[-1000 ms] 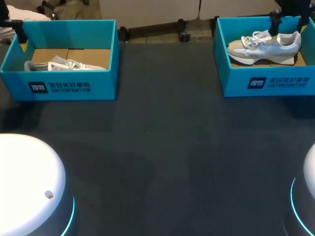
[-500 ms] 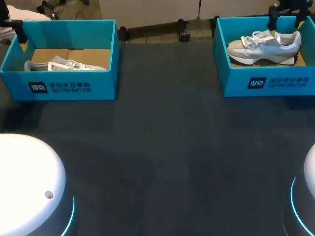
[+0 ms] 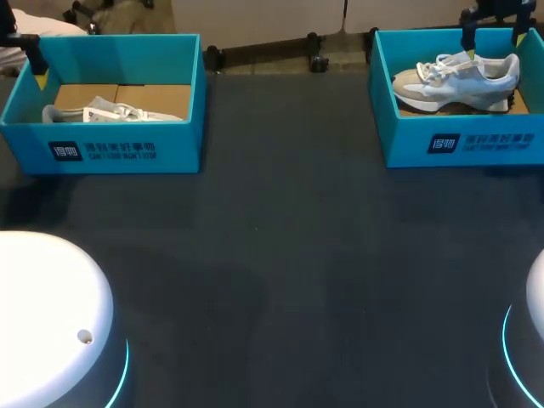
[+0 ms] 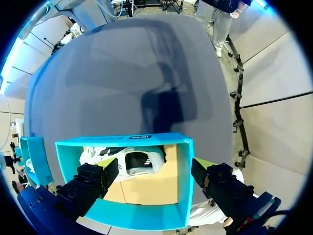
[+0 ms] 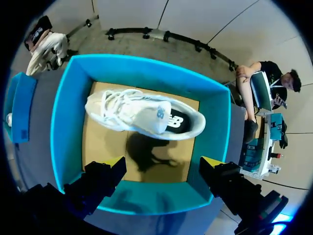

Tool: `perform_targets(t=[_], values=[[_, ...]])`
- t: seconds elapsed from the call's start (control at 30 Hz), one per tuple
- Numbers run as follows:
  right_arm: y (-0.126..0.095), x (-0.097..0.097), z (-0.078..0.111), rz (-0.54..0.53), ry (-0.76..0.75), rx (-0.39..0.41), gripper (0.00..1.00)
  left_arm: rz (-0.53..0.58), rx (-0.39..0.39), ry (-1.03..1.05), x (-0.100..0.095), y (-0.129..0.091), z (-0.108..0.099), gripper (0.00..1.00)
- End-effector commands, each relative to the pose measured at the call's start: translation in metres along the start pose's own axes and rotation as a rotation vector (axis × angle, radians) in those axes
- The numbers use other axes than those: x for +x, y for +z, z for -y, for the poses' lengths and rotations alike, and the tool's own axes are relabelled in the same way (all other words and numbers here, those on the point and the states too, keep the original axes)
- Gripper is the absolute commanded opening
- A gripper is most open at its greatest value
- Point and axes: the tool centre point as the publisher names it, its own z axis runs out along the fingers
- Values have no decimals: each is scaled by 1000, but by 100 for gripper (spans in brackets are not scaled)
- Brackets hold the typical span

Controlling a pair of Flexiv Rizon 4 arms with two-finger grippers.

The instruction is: Take the shoe out of the shoebox, open the shoe tongue, remove and reinsert the insole, then place the shoe into the shoebox

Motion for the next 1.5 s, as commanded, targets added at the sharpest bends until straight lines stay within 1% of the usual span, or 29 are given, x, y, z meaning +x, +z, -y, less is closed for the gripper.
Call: perform_targets(t=[0.03,0.2,0.3,0.33,0.37,0.5,0.53,0.57,0.63,0.7,0.8,0.87,0.9,0.97,1.03,1.07,1.17,1.2,1.23,1.3,1.43,1.47,1.5], values=[[26,-16,-26,-13,22,39,100,-3,0,1,0,-1,0,100],[39,-33,-38,19,42,50,100,-3,0,1,0,-1,0,100],[44,-37,-44,21,46,52,100,-3,0,1,0,-1,0,100],[49,-40,-49,43,53,69,100,-3,0,1,0,-1,0,100],[52,-42,-52,30,54,68,100,-3,0,1,0,-1,0,100],[60,-48,-57,42,70,81,100,-3,0,1,0,-1,0,100],[62,-49,-57,43,75,85,98,-3,0,1,0,-1,0,100],[63,-50,-58,42,79,86,98,-3,0,1,0,-1,0,100],[67,-52,-57,48,91,94,95,-3,0,1,0,-1,0,100],[72,-56,-56,33,108,101,84,-3,0,1,0,-1,0,100],[78,-61,-53,33,124,114,83,-3,0,1,0,-1,0,100],[80,-63,-51,25,135,118,81,-3,0,1,0,-1,0,100],[81,-64,-50,25,136,118,79,-3,0,1,0,-1,0,100],[82,-65,-47,22,144,118,71,-3,0,1,0,-1,0,100],[84,-66,-45,19,151,121,73,-3,0,1,0,-1,0,100],[85,-67,-44,17,155,123,73,-3,0,1,0,-1,0,100],[90,-69,-42,5,164,130,75,-3,0,1,0,-1,0,100],[92,-69,-41,5,164,131,78,-3,0,1,0,-1,0,100],[94,-69,-41,4,164,134,78,-3,0,1,0,-1,0,100],[98,-68,-40,1,163,144,73,-3,0,1,0,-1,0,100],[105,-67,-38,-7,167,154,72,-3,0,1,0,-1,0,100],[107,-66,-38,-8,167,158,69,-3,0,1,0,-1,0,100],[109,-66,-37,-12,167,161,69,-3,0,1,0,-1,0,100]])
